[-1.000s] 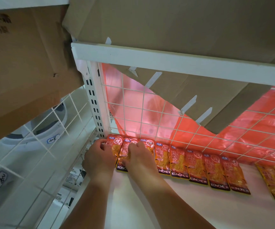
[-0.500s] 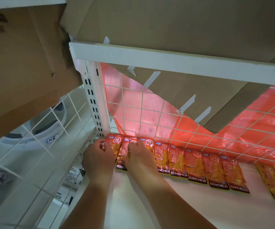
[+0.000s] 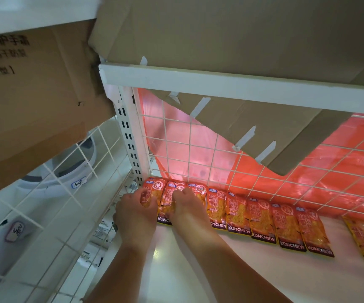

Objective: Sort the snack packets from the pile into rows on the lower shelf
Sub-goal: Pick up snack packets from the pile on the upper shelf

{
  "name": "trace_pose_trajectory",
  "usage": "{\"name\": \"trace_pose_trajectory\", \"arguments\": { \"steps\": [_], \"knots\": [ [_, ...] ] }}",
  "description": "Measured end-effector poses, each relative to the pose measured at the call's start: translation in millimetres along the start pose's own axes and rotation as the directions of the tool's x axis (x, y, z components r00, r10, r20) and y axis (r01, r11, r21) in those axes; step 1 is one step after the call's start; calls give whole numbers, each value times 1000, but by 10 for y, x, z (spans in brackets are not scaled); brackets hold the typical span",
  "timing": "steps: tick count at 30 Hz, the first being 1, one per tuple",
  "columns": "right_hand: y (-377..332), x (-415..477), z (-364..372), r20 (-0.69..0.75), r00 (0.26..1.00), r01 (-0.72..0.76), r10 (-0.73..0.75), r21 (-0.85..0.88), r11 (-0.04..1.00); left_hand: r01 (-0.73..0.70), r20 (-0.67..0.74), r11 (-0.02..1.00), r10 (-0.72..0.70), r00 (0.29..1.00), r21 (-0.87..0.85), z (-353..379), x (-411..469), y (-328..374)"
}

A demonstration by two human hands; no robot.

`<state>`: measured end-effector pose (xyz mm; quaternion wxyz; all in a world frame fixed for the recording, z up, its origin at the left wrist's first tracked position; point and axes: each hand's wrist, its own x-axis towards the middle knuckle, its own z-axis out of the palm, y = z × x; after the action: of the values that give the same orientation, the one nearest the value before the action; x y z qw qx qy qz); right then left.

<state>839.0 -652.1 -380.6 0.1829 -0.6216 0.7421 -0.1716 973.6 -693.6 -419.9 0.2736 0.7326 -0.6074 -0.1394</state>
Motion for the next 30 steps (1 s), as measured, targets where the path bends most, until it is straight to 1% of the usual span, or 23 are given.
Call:
{"name": "trace_pose_trajectory", "arguments": {
  "steps": [6,10,13,16,19,21,23,26,28,30],
  "knots": [
    [27,6,4,-1,1000,19,-19,18,1000,1,-15,1000,-1,1000,6,9,-1,-18],
    [56,-1,-56,-44,999,33,-30,69,997,-11,-10,1000,11,1000,-3,-59,-37,25],
    [81,-33,-154,-89,994,79,-70,104,991,-108,2,992,108,994,-63,-202,-92,124],
    [29,-93,-390,-143,985,123,-101,156,980,-231,-32,940,231,973,-250,-474,-186,363],
    [-56,-216,-714,-239,948,264,-212,212,941,-310,-28,901,317,948,-304,-808,-279,642],
    [-83,-359,-980,-298,911,367,-284,273,889,-365,-70,843,368,927,-396,-1084,-372,814],
    [-107,-534,-1290,-357,883,427,-305,339,838,-452,-138,761,442,886,-465,-1396,-494,1004],
    [-176,-858,-1825,-453,837,497,-306,398,771,-581,-216,642,558,801,-500,-1849,-692,1318],
    [-240,-1080,-2163,-532,783,569,-322,404,716,-638,-240,567,620,747,-521,-2089,-807,1534],
    [-289,-1317,-2461,-608,725,619,-324,370,693,-694,-274,474,680,680,-543,-2295,-930,1757]
  ]
}}
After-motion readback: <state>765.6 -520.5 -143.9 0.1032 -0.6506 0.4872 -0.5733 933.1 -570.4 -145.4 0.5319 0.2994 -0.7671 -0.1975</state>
